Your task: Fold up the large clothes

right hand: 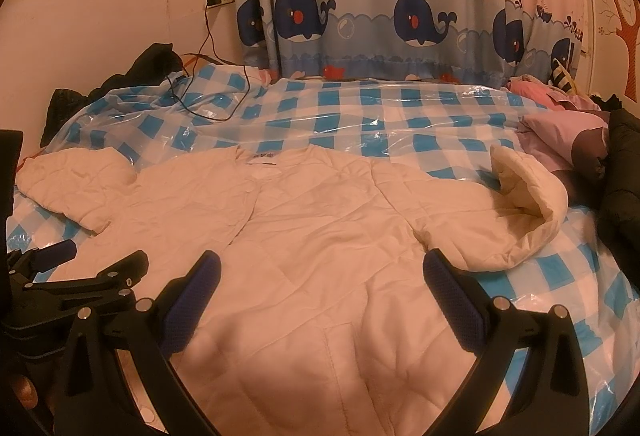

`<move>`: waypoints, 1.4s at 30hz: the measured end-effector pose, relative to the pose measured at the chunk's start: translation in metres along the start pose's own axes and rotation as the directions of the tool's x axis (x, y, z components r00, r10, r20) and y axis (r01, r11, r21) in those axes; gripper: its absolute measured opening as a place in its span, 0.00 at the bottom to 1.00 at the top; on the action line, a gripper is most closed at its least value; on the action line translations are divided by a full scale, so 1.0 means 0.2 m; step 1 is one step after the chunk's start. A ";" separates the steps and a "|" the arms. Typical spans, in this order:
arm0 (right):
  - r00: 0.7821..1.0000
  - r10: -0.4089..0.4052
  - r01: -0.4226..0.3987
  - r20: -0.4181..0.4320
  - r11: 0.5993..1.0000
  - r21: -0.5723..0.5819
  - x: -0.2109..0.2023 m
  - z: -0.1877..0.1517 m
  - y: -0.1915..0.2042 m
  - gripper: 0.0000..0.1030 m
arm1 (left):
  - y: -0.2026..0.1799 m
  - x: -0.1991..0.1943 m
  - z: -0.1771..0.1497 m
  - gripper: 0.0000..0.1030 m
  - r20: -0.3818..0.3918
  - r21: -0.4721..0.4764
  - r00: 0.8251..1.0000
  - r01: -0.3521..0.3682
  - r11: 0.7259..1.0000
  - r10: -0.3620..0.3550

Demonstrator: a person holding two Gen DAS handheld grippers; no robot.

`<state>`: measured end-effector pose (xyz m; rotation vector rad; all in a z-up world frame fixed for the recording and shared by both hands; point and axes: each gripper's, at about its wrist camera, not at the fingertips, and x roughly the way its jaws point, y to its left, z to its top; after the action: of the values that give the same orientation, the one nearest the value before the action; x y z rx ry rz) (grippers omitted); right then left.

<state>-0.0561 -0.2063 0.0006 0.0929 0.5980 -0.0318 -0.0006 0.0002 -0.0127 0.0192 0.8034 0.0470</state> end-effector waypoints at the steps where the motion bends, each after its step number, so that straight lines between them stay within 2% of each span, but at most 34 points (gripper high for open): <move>1: 1.000 -0.001 0.001 0.000 1.000 0.000 0.00 0.00 0.00 0.95 | 0.00 0.00 0.00 0.93 0.000 0.000 1.000 0.000 1.000 0.000; 14: 0.999 -0.030 0.031 0.010 0.999 -0.026 0.00 -0.01 0.04 0.95 | 0.00 -0.01 0.01 0.93 -0.003 -0.003 1.000 0.001 1.000 -0.001; 19: 0.996 -0.093 0.091 -0.016 0.992 -0.084 0.02 0.02 0.01 0.95 | 0.02 0.01 0.02 0.93 -0.015 -0.015 1.000 0.005 1.000 -0.005; 22: 0.990 -0.138 0.135 -0.017 0.985 -0.109 0.02 0.08 -0.06 0.95 | 0.02 0.03 0.01 0.93 -0.025 -0.023 1.000 0.010 1.000 -0.010; 26: 0.979 -0.198 0.193 -0.041 0.977 -0.090 0.05 0.21 -0.33 0.95 | 0.02 0.04 0.01 0.93 -0.028 -0.024 1.000 0.011 1.000 -0.012; 31: 0.944 -0.310 0.295 -0.113 0.946 -0.133 0.20 0.45 -0.72 0.95 | -0.01 0.06 0.00 0.93 -0.044 -0.013 0.999 0.024 1.000 -0.025; 33: 0.917 -0.355 0.325 -0.184 0.930 -0.174 0.33 0.54 -0.85 0.95 | -0.03 0.08 -0.01 0.93 -0.062 0.000 0.997 0.038 0.999 -0.038; 36: 0.864 -0.416 0.359 -0.284 0.904 -0.232 0.54 0.67 -1.01 0.95 | -0.06 0.10 -0.03 0.93 -0.067 0.018 0.997 0.031 0.999 -0.030; 42: 0.778 -0.497 0.361 -0.384 0.854 -0.374 0.85 0.74 -1.08 0.95 | -0.08 0.12 -0.03 0.93 -0.080 0.030 0.997 0.018 0.999 -0.015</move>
<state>0.1555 -0.4357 0.0091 -0.3324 1.0998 -0.3861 0.0123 -0.0153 -0.0360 0.0396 0.8845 0.0200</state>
